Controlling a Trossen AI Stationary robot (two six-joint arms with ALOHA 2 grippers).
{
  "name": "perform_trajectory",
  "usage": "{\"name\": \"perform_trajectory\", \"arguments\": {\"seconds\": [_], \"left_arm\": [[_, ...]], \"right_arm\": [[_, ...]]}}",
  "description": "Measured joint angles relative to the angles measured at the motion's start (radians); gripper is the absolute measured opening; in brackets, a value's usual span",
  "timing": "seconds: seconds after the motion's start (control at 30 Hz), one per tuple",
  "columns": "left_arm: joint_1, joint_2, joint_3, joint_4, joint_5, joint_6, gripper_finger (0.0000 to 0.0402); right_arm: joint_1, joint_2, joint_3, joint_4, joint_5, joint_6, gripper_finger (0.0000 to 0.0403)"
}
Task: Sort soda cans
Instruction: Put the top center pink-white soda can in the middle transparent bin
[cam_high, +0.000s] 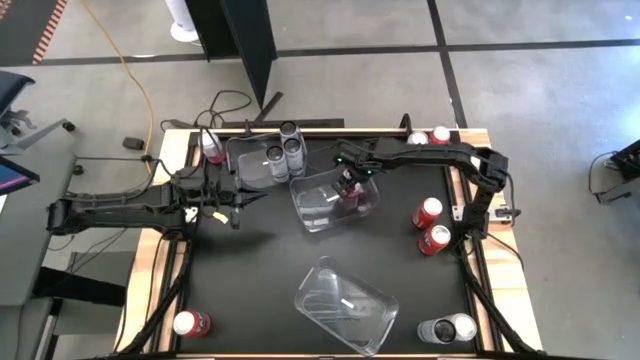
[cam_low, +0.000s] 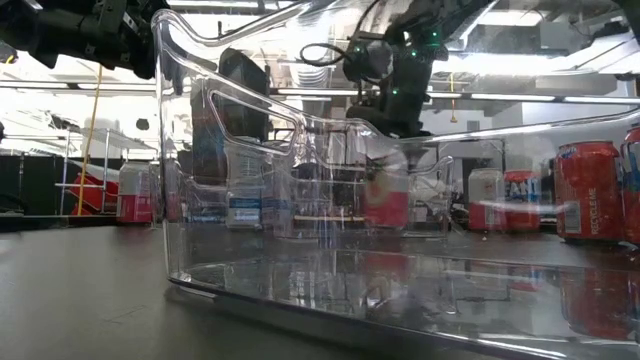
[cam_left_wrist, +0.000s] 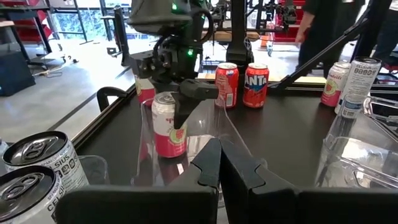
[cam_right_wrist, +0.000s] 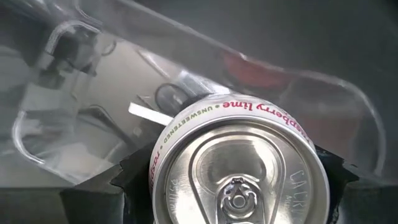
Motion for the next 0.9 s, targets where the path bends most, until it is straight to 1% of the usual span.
{"name": "perform_trajectory", "arguments": {"seconds": [0.17, 0.37, 0.57, 0.77, 0.9], "left_arm": [[0.000, 0.000, 0.000, 0.000, -0.002, 0.000, 0.0000], [0.000, 0.000, 0.000, 0.000, -0.002, 0.000, 0.0000], [0.000, 0.000, 0.000, -0.004, -0.003, 0.003, 0.0000], [0.000, 0.000, 0.000, -0.005, -0.003, 0.003, 0.0000], [0.000, 0.000, 0.000, -0.006, -0.003, 0.003, 0.0000]], "right_arm": [[-0.008, -0.003, -0.019, 0.020, 0.010, 0.028, 0.0298], [-0.007, -0.003, -0.022, 0.039, 0.057, 0.048, 0.0298], [-0.007, -0.001, -0.023, 0.036, 0.093, 0.067, 0.0312], [-0.007, -0.001, -0.023, 0.030, 0.099, 0.074, 0.0317], [-0.002, 0.000, -0.023, 0.028, 0.103, 0.068, 0.0333]]}}
